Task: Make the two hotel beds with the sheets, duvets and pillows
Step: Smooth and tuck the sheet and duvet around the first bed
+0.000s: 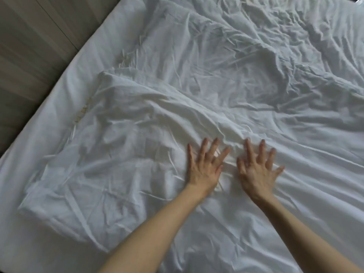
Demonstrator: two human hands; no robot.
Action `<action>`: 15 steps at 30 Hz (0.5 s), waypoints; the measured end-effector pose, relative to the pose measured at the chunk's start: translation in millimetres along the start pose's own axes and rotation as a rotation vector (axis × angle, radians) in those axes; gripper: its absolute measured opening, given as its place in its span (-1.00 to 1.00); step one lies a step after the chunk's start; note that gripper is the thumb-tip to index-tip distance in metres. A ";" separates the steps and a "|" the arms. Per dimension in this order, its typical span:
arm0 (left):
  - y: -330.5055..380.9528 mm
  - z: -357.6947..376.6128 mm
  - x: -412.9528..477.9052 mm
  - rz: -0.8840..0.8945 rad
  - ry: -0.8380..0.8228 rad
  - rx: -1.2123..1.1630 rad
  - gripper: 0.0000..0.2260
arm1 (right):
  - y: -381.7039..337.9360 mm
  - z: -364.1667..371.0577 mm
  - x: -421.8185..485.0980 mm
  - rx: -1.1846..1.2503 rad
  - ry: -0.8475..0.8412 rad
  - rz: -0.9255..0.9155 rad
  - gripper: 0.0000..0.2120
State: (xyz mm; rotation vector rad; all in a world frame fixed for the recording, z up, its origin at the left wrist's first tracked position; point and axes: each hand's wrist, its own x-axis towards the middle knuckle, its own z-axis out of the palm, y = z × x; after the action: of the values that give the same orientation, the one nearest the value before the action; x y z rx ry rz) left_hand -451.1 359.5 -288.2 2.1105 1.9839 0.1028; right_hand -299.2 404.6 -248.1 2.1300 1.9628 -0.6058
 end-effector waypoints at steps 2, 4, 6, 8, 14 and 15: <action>-32.3 6.2 6.0 0.035 0.041 0.031 -0.52 | 20.5 0.6 1.2 -0.041 -0.032 0.001 -0.44; -84.4 2.6 17.0 -0.087 0.083 0.063 -0.50 | 35.7 1.9 3.6 -0.077 -0.049 -0.027 -0.43; -143.3 -9.2 30.4 -0.326 0.088 0.071 -0.47 | 41.6 3.1 6.1 -0.093 -0.058 -0.040 -0.42; -187.0 -25.7 41.4 -0.543 0.096 0.085 -0.49 | 37.3 5.1 6.8 -0.089 -0.058 -0.027 -0.44; -163.3 -50.9 52.6 -0.731 0.277 -0.078 -0.50 | 4.6 6.2 -1.6 -0.014 0.070 -0.074 -0.41; -139.4 -48.0 46.0 -0.660 0.306 -0.105 -0.49 | -0.7 6.9 -3.2 -0.003 0.093 -0.097 -0.39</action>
State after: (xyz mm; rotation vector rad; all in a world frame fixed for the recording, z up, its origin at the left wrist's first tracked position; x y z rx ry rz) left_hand -593.8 417.8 -278.1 1.3428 2.6748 0.4133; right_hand -301.2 399.0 -252.9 2.1071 2.1249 -0.5283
